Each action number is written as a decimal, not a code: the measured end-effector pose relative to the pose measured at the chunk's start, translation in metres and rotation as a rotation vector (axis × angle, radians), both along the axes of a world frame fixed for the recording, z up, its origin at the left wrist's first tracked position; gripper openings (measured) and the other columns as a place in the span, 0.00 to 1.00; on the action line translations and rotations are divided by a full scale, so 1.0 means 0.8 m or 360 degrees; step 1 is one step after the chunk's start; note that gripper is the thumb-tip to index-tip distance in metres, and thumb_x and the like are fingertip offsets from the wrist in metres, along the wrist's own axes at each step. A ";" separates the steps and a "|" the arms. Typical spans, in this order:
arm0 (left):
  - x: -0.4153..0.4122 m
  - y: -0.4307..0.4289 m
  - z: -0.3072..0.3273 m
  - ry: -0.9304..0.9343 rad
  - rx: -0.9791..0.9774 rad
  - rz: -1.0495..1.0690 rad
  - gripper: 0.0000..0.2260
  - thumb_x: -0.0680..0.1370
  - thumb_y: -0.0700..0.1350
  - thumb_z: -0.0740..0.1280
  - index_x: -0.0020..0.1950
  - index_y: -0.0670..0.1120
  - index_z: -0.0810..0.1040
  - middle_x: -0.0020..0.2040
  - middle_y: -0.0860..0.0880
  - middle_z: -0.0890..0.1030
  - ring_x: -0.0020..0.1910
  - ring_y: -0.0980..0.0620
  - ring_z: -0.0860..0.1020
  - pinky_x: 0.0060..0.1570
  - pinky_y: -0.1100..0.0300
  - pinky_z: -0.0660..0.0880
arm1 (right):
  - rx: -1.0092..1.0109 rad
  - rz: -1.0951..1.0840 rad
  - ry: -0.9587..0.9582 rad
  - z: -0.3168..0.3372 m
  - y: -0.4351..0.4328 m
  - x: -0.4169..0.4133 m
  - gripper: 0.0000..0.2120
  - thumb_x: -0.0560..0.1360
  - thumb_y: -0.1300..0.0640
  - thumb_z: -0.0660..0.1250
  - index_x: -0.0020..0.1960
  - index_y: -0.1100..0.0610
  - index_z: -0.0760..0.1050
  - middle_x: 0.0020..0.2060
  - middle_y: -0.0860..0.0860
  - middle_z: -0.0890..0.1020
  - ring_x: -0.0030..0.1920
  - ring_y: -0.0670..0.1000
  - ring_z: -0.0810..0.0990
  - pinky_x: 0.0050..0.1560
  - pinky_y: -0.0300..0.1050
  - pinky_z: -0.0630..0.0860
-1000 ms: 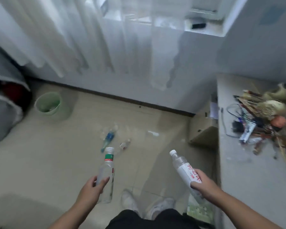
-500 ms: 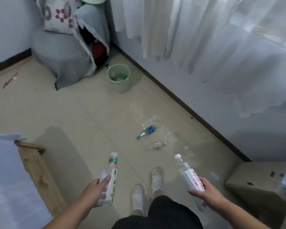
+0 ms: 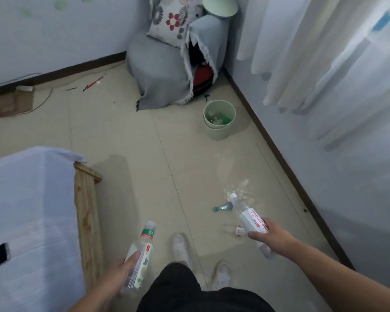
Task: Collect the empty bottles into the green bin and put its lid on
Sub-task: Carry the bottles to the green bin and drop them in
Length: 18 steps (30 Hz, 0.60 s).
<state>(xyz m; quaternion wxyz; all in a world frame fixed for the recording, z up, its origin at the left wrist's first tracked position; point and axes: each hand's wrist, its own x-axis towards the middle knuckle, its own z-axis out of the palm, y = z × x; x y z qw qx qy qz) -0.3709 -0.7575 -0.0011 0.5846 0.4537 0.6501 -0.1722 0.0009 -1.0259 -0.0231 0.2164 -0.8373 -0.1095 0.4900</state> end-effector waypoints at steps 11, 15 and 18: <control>0.085 0.233 -0.039 0.0006 -0.0130 0.0135 0.28 0.80 0.61 0.65 0.51 0.35 0.84 0.34 0.37 0.80 0.28 0.46 0.75 0.28 0.61 0.66 | 0.0124 -0.0116 -0.0187 0.023 0.278 0.146 0.24 0.70 0.41 0.75 0.61 0.48 0.74 0.48 0.49 0.83 0.45 0.51 0.84 0.34 0.45 0.79; 0.158 0.345 -0.027 -0.0053 -0.0012 0.0111 0.25 0.79 0.60 0.67 0.51 0.37 0.83 0.34 0.39 0.78 0.25 0.49 0.71 0.24 0.64 0.63 | 0.0043 -0.0223 -0.0104 0.035 0.306 0.172 0.25 0.70 0.40 0.75 0.61 0.48 0.71 0.49 0.49 0.82 0.46 0.52 0.84 0.32 0.42 0.80; 0.227 0.421 -0.013 -0.0088 0.0062 -0.0020 0.26 0.76 0.64 0.68 0.51 0.39 0.83 0.33 0.43 0.78 0.21 0.51 0.69 0.25 0.65 0.62 | -0.0004 -0.0367 -0.0016 0.030 0.304 0.180 0.25 0.70 0.40 0.75 0.61 0.49 0.73 0.49 0.51 0.83 0.45 0.53 0.85 0.33 0.46 0.84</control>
